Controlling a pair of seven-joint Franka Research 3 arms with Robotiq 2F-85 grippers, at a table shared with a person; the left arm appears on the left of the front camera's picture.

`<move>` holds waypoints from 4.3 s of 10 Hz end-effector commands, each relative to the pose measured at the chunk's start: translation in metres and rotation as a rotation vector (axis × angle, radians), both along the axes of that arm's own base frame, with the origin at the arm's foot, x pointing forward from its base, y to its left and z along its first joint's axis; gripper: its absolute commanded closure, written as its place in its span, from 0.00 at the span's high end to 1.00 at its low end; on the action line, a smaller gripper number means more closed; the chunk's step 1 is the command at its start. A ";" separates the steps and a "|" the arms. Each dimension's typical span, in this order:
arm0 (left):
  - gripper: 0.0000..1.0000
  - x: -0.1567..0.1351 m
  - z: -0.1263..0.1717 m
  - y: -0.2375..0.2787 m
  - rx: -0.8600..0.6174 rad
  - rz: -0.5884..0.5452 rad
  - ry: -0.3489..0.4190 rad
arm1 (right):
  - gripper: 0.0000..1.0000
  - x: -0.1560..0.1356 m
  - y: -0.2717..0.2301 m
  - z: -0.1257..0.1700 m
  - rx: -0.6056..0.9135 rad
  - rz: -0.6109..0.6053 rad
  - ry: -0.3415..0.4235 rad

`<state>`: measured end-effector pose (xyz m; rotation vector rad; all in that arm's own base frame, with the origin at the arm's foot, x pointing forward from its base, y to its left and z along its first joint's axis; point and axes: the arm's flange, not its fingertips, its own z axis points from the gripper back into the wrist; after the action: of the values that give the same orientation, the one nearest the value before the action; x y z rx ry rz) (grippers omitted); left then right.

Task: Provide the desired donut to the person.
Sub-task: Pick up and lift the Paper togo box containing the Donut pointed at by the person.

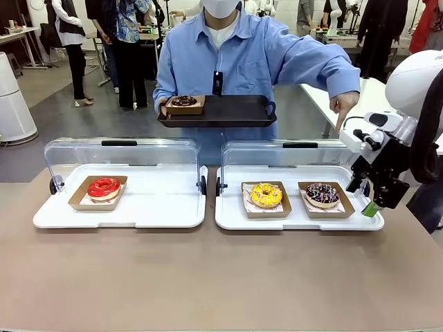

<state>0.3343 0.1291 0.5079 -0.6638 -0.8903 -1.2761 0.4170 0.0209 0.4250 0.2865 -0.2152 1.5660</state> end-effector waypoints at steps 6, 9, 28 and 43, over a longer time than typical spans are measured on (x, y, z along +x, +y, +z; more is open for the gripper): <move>1.00 -0.001 0.000 0.001 -0.017 -0.001 -0.002 | 1.00 0.012 0.011 -0.023 -0.089 -0.042 -0.041; 1.00 -0.001 0.000 0.001 -0.017 -0.001 -0.002 | 1.00 0.031 0.018 -0.046 -0.164 -0.085 -0.084; 1.00 -0.001 0.000 0.001 -0.017 -0.001 -0.002 | 1.00 0.081 -0.003 -0.097 -0.187 -0.123 -0.073; 1.00 -0.001 0.000 0.001 -0.017 -0.001 -0.002 | 0.00 0.076 -0.001 -0.095 -0.164 -0.088 -0.067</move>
<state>0.3343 0.1291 0.5079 -0.6641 -0.8904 -1.2762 0.4934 0.0210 0.3290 0.0812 -0.1477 1.4766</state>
